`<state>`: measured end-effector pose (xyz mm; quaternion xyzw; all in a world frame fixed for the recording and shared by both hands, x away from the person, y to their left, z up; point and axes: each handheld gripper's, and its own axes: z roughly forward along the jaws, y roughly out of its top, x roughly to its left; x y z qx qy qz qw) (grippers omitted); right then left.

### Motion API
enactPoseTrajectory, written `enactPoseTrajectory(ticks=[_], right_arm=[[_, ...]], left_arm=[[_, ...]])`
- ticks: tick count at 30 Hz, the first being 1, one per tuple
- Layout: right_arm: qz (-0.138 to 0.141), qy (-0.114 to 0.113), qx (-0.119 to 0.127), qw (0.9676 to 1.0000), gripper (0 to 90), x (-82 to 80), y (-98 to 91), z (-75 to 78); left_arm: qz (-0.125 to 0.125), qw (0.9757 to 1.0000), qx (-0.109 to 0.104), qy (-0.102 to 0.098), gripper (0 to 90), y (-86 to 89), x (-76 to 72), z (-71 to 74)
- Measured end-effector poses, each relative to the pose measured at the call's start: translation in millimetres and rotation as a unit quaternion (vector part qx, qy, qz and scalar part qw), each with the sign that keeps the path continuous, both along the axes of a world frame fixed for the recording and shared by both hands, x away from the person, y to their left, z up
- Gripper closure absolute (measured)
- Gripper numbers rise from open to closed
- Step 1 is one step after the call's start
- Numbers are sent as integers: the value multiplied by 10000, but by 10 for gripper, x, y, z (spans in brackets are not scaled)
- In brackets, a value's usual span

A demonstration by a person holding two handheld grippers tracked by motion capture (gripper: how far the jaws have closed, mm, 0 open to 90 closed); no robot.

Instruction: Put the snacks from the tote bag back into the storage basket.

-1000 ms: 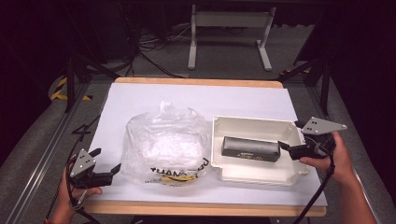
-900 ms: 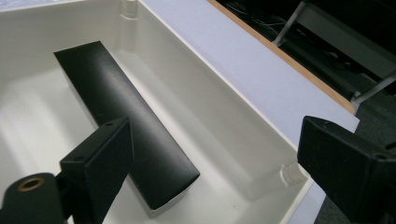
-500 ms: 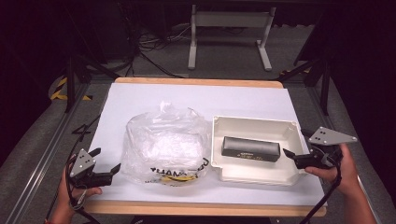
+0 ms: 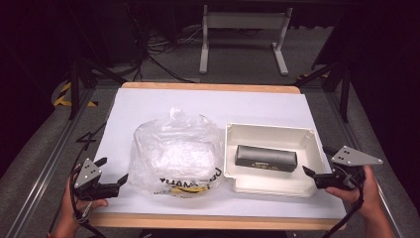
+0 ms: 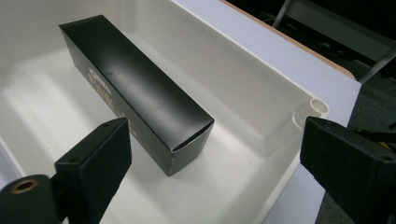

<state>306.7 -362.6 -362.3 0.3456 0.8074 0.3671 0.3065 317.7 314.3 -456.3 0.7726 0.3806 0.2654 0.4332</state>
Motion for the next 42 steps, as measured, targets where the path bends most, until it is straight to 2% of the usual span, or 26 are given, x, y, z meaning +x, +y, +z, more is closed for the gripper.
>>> enactPoseTrajectory(ticks=[6, 10, 25, 39, 42], right_arm=[[-77, -9, 19, 10000, 85, -53, -29, -72], [-214, -2, 76, 9997, 80, -78, -61, -152], [-412, -44, 135, 9990, 63, -164, -111, -376], [-426, -178, 256, 9986, 50, -245, -156, -540], [-450, -228, 214, 9985, 50, -255, -164, -562]], left_arm=[[19, 10000, 2, -2, 79, 6, 3, -4], [62, 9999, 80, -35, 77, -6, 0, 3], [115, 9999, 47, -89, 77, 16, -3, -2], [136, 9998, 35, -105, 77, 22, -1, -8], [128, 9999, 27, -111, 77, 25, -2, -8]])
